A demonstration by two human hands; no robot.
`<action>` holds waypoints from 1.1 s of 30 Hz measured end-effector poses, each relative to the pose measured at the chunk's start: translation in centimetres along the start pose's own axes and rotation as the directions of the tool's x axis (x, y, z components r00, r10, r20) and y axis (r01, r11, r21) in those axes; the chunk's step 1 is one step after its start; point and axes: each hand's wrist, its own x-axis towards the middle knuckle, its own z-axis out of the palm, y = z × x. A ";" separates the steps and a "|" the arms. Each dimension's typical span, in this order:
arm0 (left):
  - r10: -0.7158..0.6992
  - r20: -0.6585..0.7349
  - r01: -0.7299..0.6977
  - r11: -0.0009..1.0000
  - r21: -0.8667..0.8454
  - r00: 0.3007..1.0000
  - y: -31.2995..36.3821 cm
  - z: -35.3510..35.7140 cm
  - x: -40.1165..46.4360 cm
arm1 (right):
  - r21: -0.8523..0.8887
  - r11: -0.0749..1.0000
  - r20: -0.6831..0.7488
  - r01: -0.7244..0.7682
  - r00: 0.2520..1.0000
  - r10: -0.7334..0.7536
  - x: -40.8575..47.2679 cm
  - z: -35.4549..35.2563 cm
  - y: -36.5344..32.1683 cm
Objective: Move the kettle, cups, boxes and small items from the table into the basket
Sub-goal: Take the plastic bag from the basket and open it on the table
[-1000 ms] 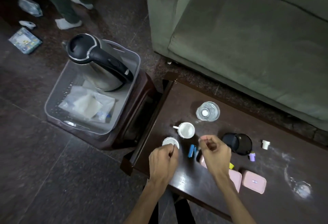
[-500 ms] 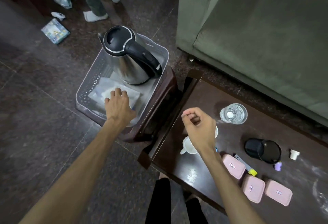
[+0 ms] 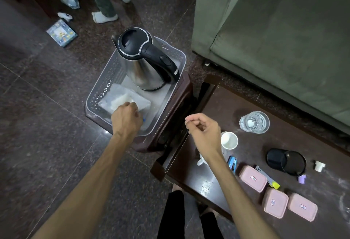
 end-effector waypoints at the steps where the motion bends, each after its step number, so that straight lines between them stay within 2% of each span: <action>1: -0.006 -0.064 0.002 0.998 -0.059 0.998 0.0 -0.6 -0.3 | -0.002 1.000 0.024 -0.010 1.000 0.010 -0.1 0.4 -0.2; 4: -0.052 -0.265 -0.031 0.954 -0.298 0.963 0.5 -3.3 -1.7 | -0.025 0.999 0.097 -0.027 0.995 0.029 -0.4 1.9 -0.9; 6: -0.132 -0.291 -0.029 0.871 -0.490 0.948 0.9 -5.8 -2.5 | -0.074 0.997 0.152 -0.014 0.988 0.026 -0.8 2.7 -1.5; 9: -0.185 -0.199 -0.016 0.692 -0.722 0.962 1.9 -10.0 -3.2 | -0.113 0.992 0.231 0.050 0.973 -0.022 -1.2 3.2 -2.7; 12: -0.080 -0.063 -0.019 0.459 -0.888 0.995 3.5 -13.8 -4.0 | -0.013 0.992 0.241 0.126 0.963 -0.119 -1.7 2.7 -4.1; 14: -0.024 0.012 0.020 0.370 -0.929 1.000 4.6 -15.2 -4.1 | 0.095 0.981 0.166 0.168 0.969 -0.182 -2.1 1.9 -4.9; 17: 0.065 0.194 0.170 0.270 -0.948 0.979 5.9 -16.0 -3.8 | 0.186 0.964 0.036 0.190 0.979 -0.199 -2.9 -0.5 -5.5; 19: 0.085 0.270 0.242 0.252 -0.937 0.959 6.8 -15.6 -3.7 | 0.270 0.949 0.019 0.162 0.985 -0.174 -3.5 -2.8 -5.5; 21: 0.035 0.275 0.254 0.287 -0.924 0.961 8.2 -14.4 -4.1 | 0.371 0.921 0.014 0.118 0.991 -0.132 -4.3 -5.9 -5.4; 25: -0.045 0.101 0.110 0.533 -0.839 0.994 13.1 -11.3 -7.5 | 0.479 0.874 -0.023 0.079 0.997 -0.078 -6.8 -11.9 -5.0; 27: -0.026 -0.016 0.002 0.585 -0.811 1.000 16.5 -10.5 -10.8 | 0.516 0.855 -0.059 0.053 0.998 -0.026 -8.2 -14.6 -4.5; 29: 0.012 -0.089 -0.081 0.547 -0.834 0.996 20.1 -10.2 -14.6 | 0.521 0.852 -0.098 0.042 0.995 0.011 -9.8 -16.9 -3.9; 30: 0.043 -0.072 -0.084 0.498 -0.863 0.996 21.9 -10.2 -16.6 | 0.517 0.855 -0.109 0.040 0.994 0.020 -10.6 -17.9 -3.5; 33: 0.247 0.175 0.097 0.300 -0.949 0.953 26.6 -9.7 -21.7 | 0.507 0.861 -0.101 0.043 0.995 0.010 -12.9 -20.3 -2.2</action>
